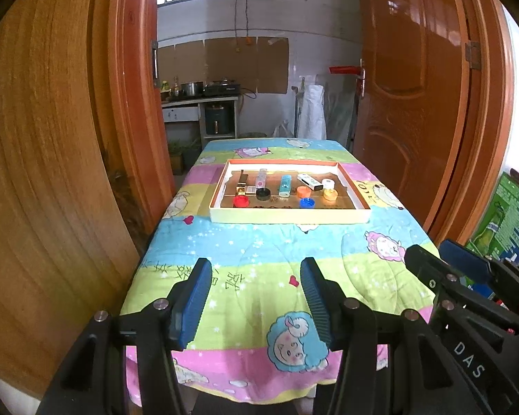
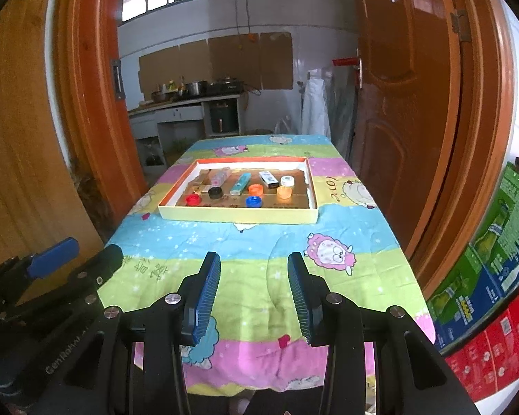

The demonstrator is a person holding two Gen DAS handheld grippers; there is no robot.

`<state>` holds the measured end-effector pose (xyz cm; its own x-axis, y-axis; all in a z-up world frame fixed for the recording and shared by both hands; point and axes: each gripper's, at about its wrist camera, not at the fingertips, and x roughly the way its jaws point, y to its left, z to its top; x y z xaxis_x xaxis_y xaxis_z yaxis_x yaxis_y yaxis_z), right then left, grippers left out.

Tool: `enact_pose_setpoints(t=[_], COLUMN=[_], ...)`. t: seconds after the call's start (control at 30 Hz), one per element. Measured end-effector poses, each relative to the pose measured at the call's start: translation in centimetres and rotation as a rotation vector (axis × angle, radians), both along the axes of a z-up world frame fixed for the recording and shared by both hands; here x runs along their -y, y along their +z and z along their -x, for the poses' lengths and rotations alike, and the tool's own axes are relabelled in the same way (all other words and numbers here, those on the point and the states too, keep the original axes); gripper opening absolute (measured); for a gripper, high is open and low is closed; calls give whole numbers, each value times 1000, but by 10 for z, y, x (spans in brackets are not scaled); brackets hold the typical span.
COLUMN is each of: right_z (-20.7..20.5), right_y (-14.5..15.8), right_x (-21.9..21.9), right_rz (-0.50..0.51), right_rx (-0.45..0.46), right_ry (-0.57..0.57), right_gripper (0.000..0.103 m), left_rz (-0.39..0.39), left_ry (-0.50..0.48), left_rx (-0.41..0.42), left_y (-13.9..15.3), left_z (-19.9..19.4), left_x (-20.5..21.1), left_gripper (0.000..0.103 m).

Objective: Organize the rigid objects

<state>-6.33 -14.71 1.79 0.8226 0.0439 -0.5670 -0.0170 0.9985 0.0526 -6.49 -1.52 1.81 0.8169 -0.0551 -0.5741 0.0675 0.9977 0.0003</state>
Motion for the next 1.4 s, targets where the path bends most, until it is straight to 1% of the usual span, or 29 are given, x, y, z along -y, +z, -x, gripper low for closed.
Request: enact_pose_setpoints(t=[0.23,0.57,0.8,1.0,1.4], right_z=[11,11,12,13,15], right_y=[4,5,5,5,5], right_x=[-5,-6,-7,-9,-9], right_rz=[5,12,16,27,29], right_rx=[15,21,28,36,37], right_ry=[14,5,-4,-3,-1], right_gripper=[42,42,42,42,42], left_rz=[-11,-2,16,15,17], left_ry=[-8,-1,-4,12,13], left_rx=[10,8,31,46,48], left_y=[1,0,3,5,6], left_z=[13,12,16,19,19], left_x=[4,1,-2,-3,-5], left_gripper=[53,53,53,53,53])
